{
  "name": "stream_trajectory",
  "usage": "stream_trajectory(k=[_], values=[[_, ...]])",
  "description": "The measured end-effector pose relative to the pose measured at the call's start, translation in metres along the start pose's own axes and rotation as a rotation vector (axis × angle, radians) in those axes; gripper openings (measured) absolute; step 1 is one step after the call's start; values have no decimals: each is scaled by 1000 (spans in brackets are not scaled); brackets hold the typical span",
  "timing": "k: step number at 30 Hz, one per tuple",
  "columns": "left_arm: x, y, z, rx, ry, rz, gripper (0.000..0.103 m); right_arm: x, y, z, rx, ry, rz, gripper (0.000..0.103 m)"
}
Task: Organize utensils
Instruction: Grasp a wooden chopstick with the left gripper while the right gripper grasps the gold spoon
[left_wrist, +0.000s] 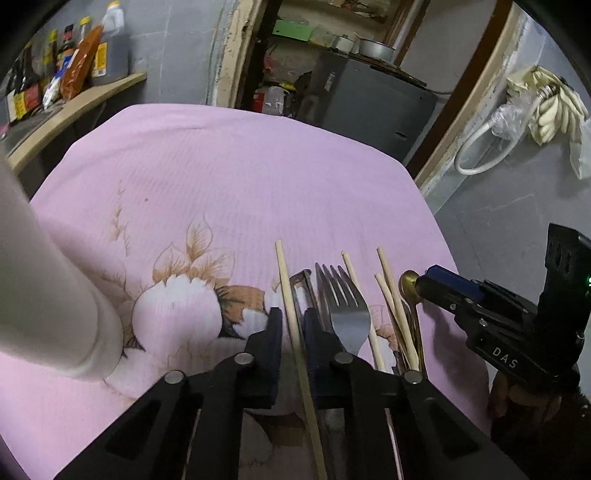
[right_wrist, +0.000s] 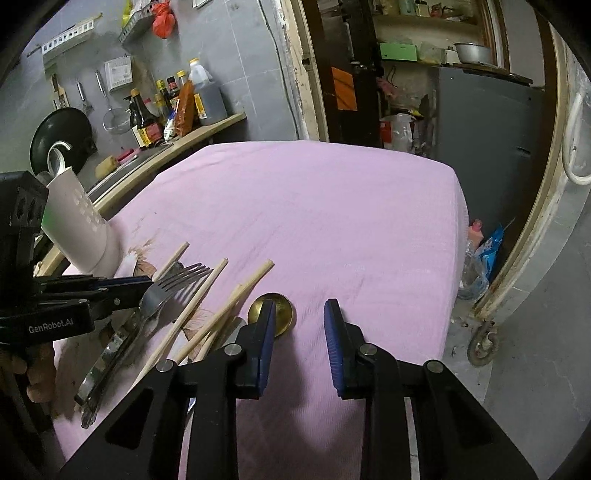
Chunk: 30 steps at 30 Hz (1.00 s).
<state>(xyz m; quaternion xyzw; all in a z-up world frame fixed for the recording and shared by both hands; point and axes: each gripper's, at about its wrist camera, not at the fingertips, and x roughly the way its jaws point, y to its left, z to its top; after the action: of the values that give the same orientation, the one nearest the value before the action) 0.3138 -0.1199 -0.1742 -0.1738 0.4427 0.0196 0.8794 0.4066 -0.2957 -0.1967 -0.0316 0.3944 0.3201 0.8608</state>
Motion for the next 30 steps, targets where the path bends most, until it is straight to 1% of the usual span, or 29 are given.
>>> stream_trajectory(k=[3, 5, 8, 10, 11, 13, 15, 17, 19, 21, 25, 26, 30], values=[[-2, -3, -2, -2, -2, 18, 8, -1, -4, -1, 7, -2, 7, 22], [-3, -2, -3, -15, -1, 15, 8, -1, -4, -2, 8, -3, 9, 22], [-3, 6, -1, -70, -1, -17, 8, -1, -4, -2, 9, -4, 10, 23], [0, 7, 0, -69, 7, -31, 7, 0, -3, -2, 7, -2, 6, 23], [3, 7, 1, -72, 22, -51, 7, 0, -4, -2, 5, -1, 4, 23], [5, 8, 3, -94, 34, -72, 5, -1, -2, -2, -13, 3, -13, 23], [5, 8, 2, -101, 33, -71, 5, -1, 2, -1, -26, 7, -27, 23], [3, 4, -1, -98, 26, -75, 5, -1, 5, 1, -34, 14, -37, 16], [1, 1, -2, -96, 19, -88, 5, -2, 6, 2, -35, 23, -24, 9], [-5, -1, -3, -90, -7, -88, 5, -1, 9, 4, -36, 34, -10, 7], [-19, 3, -1, -86, -60, -135, 5, -4, 11, 3, -33, 31, -12, 2], [-22, 2, 0, -78, -67, -138, 5, -7, 11, 2, -24, 25, -13, 0], [-30, 3, 3, -71, -86, -157, 5, -23, 11, -1, 27, -27, -25, 0]])
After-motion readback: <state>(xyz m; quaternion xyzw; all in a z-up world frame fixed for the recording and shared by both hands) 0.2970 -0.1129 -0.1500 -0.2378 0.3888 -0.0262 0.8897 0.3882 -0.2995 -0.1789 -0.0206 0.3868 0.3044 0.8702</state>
